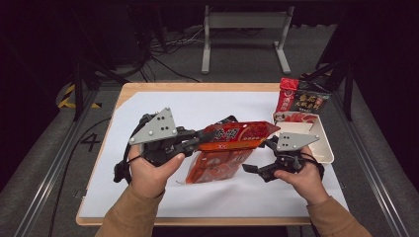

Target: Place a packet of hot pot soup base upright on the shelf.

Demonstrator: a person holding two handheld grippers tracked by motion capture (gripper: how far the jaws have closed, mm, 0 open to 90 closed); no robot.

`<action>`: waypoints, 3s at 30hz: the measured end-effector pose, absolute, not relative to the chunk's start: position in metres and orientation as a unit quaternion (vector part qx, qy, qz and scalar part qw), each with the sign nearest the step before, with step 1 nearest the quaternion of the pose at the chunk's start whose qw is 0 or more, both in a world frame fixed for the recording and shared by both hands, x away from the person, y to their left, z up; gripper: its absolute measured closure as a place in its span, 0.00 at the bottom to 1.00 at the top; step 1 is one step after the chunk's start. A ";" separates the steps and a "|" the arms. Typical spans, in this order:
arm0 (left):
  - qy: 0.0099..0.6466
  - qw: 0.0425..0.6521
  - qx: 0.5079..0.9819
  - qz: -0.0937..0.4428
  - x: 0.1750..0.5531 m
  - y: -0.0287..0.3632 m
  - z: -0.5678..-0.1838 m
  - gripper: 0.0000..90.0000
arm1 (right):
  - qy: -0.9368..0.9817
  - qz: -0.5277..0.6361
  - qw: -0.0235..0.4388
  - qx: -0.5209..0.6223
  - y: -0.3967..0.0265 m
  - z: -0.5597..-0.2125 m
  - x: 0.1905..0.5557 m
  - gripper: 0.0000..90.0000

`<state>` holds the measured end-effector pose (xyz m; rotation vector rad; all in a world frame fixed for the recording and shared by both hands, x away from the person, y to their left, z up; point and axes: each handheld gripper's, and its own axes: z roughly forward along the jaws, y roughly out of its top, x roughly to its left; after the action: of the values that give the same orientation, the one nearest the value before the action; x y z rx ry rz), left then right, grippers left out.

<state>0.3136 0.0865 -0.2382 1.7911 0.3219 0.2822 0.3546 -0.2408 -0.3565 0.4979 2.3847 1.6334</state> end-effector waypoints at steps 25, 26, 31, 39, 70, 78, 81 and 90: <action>0.135 0.600 0.779 0.121 0.319 0.066 -0.245 1.00 | 0.807 0.569 0.095 0.122 -0.233 -0.358 0.347 0.71; 0.137 0.602 0.778 0.120 0.320 0.067 -0.245 1.00 | 0.806 0.572 0.094 0.118 -0.232 -0.358 0.346 0.73; 0.142 0.607 0.773 0.119 0.320 0.071 -0.245 1.00 | 0.814 0.564 0.097 0.102 -0.232 -0.351 0.343 0.77; 0.145 0.608 0.771 0.122 0.323 0.075 -0.248 1.00 | 0.820 0.557 0.084 0.097 -0.236 -0.343 0.341 0.78; 0.249 0.557 0.775 0.166 0.343 0.120 -0.289 0.42 | 0.827 0.515 0.121 0.188 -0.291 -0.288 0.345 0.78; 0.274 0.529 0.784 0.172 0.347 0.138 -0.308 0.33 | 0.821 0.510 0.136 0.217 -0.305 -0.275 0.346 0.78; 0.280 0.521 0.788 0.173 0.347 0.145 -0.317 0.30 | 0.819 0.509 0.140 0.226 -0.309 -0.271 0.347 0.78; 0.303 0.491 0.797 0.179 0.353 0.161 -0.341 0.19 | 0.808 0.510 0.159 0.249 -0.320 -0.257 0.352 0.78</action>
<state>0.3529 0.1615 -0.3411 1.9353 0.7352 0.4347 0.3523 -0.3200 -0.2567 0.7124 2.3092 1.4568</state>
